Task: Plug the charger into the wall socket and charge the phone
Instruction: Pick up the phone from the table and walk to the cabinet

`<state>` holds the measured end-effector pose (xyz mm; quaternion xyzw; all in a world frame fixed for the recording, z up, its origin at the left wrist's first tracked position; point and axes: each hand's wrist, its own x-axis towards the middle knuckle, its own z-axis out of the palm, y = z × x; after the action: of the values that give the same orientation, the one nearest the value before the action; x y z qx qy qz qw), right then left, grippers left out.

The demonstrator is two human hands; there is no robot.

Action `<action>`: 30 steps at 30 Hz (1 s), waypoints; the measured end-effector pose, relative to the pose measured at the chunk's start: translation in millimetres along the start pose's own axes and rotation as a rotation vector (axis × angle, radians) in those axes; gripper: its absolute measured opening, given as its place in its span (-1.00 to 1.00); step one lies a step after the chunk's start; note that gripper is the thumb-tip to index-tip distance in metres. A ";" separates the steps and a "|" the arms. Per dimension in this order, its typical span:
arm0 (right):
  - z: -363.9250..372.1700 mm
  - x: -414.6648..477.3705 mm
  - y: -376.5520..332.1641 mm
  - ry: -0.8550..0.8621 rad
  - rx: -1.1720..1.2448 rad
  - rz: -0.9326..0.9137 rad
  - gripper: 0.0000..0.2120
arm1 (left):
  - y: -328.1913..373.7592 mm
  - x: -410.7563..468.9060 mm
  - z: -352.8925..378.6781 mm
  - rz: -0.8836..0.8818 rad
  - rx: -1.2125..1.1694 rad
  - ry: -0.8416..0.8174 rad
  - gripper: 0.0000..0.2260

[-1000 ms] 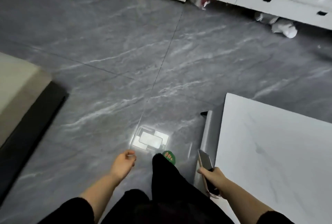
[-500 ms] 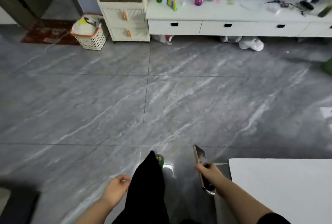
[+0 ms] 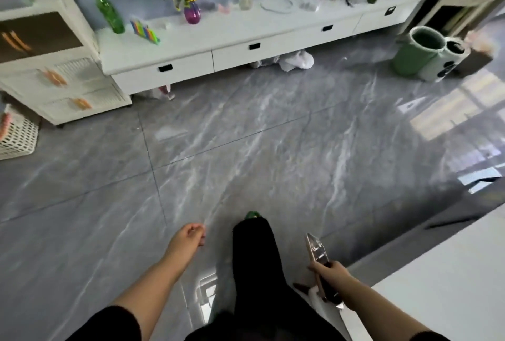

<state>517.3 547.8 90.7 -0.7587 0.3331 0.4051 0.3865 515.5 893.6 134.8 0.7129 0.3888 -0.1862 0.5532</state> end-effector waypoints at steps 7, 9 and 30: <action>-44.7 74.0 -139.1 -0.016 -0.013 0.041 -0.69 | 109.5 100.0 14.5 -0.104 0.108 -0.025 -0.86; -56.5 90.0 -191.0 -0.030 -0.023 0.010 -0.67 | 139.6 128.0 16.1 -0.120 0.160 -0.035 -0.84; -270.2 269.1 -541.1 0.095 0.188 0.053 -0.73 | 546.6 423.2 147.7 -0.003 0.340 -0.228 -0.77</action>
<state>1177.8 524.1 128.1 -0.7284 0.4074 0.3456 0.4291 1221.3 856.3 145.4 0.7698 0.2878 -0.3294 0.4648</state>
